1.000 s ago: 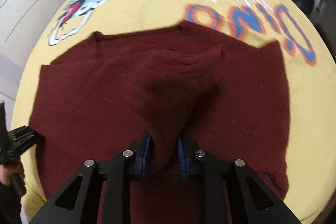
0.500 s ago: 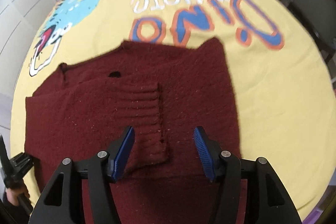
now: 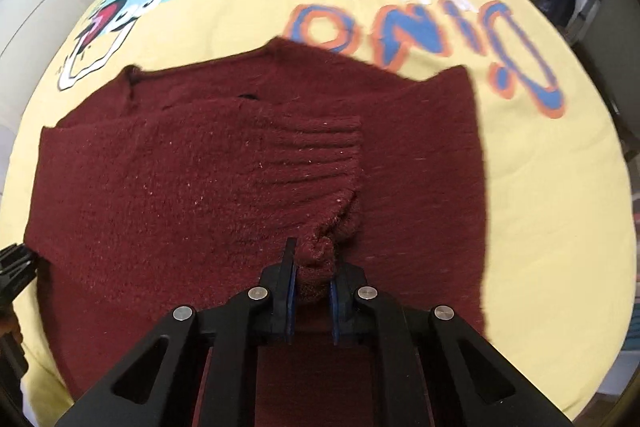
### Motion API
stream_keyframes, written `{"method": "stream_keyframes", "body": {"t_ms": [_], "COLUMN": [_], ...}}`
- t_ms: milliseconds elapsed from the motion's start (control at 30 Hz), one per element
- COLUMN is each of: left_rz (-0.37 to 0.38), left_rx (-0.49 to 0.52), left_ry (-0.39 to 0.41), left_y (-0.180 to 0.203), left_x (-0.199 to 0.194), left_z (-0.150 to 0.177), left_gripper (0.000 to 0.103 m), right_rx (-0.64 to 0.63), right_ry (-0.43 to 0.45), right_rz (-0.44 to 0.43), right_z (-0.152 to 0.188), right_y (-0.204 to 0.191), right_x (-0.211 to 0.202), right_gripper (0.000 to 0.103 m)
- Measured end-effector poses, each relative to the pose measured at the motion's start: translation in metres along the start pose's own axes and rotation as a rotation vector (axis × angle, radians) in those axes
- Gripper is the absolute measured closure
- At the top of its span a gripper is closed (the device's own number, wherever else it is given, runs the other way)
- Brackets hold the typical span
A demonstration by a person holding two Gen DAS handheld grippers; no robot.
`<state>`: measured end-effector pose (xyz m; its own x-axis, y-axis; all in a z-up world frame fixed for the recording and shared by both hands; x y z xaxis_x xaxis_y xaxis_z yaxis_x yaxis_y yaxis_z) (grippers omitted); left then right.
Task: Fold small clothes
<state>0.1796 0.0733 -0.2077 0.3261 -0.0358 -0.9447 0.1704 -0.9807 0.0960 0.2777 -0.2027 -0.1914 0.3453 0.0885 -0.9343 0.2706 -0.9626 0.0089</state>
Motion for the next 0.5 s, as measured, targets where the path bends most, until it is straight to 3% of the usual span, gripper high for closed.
{"method": "stream_keyframes", "body": {"t_ms": [300, 400, 433, 500], "left_rz": [-0.019, -0.042, -0.045, -0.039], "left_rx": [-0.008, -0.018, -0.037, -0.067], "left_ry": [0.009, 0.001, -0.010, -0.023], "left_y": [0.007, 0.004, 0.003, 0.001], "left_x": [0.004, 0.002, 0.000, -0.007], "left_z": [0.002, 0.002, 0.002, 0.004], "left_gripper": [0.090, 0.083, 0.077, 0.060], "right_rx": [0.010, 0.021, 0.015, 0.009], "right_ry": [0.011, 0.022, 0.026, 0.050], "right_rz": [0.032, 0.042, 0.060, 0.070], "right_z": [0.016, 0.018, 0.019, 0.022], "right_y": [-0.001, 0.005, 0.008, 0.011], "right_x": [0.016, 0.004, -0.002, -0.016], "right_gripper": [0.086, 0.071, 0.060, 0.050]}}
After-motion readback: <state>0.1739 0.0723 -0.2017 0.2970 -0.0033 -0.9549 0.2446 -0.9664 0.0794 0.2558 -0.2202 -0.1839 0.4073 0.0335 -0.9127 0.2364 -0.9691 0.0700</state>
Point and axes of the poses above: each gripper's, at about its wrist camera, not at the fingertips, and x roughly the way its jaws point, y to its right, z to its underside, the point moved 9 cm from there along x, roughly the way its jaws point, and after that the axes turned 12 degrees about -x, right-handed, at the moved point
